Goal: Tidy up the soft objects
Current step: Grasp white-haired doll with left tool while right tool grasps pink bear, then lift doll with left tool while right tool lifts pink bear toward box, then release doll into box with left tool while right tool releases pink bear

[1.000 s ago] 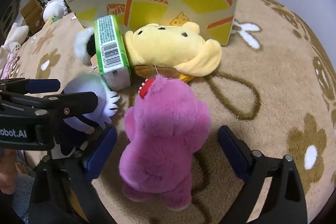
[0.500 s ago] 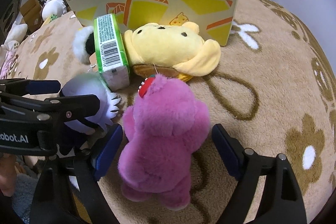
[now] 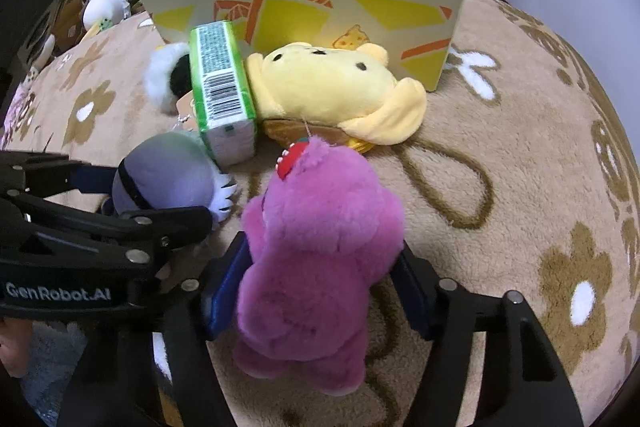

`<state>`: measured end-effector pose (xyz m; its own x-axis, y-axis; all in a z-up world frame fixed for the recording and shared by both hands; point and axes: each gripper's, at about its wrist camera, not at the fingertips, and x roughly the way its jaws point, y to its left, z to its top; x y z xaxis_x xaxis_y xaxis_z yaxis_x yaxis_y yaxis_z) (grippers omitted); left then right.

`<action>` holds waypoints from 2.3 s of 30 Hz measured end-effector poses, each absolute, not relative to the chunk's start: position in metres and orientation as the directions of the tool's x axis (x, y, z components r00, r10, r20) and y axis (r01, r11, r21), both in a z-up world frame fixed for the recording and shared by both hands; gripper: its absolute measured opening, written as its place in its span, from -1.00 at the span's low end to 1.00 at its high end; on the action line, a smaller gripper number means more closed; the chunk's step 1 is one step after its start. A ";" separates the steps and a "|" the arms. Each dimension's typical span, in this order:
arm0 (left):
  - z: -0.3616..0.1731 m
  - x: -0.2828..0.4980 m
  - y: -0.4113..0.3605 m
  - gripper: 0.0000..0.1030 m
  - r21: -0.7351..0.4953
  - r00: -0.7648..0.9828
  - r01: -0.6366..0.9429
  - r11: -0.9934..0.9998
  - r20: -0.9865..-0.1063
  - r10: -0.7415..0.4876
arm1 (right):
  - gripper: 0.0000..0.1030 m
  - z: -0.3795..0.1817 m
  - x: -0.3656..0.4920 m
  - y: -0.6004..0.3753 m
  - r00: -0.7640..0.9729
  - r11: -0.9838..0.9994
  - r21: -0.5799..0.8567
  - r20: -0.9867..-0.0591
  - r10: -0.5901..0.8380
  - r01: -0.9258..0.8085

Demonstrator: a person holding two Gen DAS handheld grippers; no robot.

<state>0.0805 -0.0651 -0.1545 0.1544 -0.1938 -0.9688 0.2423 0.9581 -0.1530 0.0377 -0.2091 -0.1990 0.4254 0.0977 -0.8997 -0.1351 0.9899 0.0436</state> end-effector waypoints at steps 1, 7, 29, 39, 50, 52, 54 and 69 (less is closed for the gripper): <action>-0.154 0.079 -0.067 0.24 -0.155 0.154 0.249 0.956 -0.968 -0.197 | 0.34 -0.198 0.037 -0.209 0.428 0.990 0.043 -0.899 0.098 -0.137; -0.148 0.073 -0.073 0.12 -0.114 0.201 0.264 0.958 -0.965 -0.170 | 0.27 -0.190 0.031 -0.210 0.454 0.989 0.047 -0.885 0.106 -0.139; -0.028 0.048 -0.040 0.12 0.041 0.706 0.152 0.987 -0.704 -0.080 | 0.26 -0.108 0.004 -0.225 0.731 0.995 0.048 -0.676 0.098 -0.089; 0.010 0.068 -0.033 0.13 0.084 0.794 0.133 0.988 -0.605 -0.055 | 0.26 -0.070 0.028 -0.236 0.802 0.992 0.078 -0.584 0.125 -0.098; 0.020 0.120 -0.047 0.13 0.134 0.819 0.152 0.979 -0.572 -0.049 | 0.26 -0.044 0.066 -0.228 0.849 0.989 -0.029 -0.517 0.112 -0.148; 0.016 0.129 -0.046 0.13 0.117 0.812 0.149 0.982 -0.581 -0.054 | 0.26 -0.043 0.075 -0.227 0.854 0.988 -0.036 -0.509 0.112 -0.151; 0.012 0.138 -0.043 0.13 0.099 0.807 0.142 0.985 -0.587 -0.057 | 0.26 -0.045 0.084 -0.227 0.856 0.987 -0.027 -0.502 0.121 -0.156; -0.029 0.182 -0.049 0.16 0.070 0.757 0.172 0.983 -0.648 -0.086 | 0.27 -0.075 0.127 -0.238 0.847 0.988 0.025 -0.511 0.145 -0.154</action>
<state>0.1815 -0.0487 -0.0289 0.7570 -0.0862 -0.6477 0.1719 0.9826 0.0702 0.1266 -0.2381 -0.0747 0.8475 0.1452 -0.5106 -0.1544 0.9877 0.0247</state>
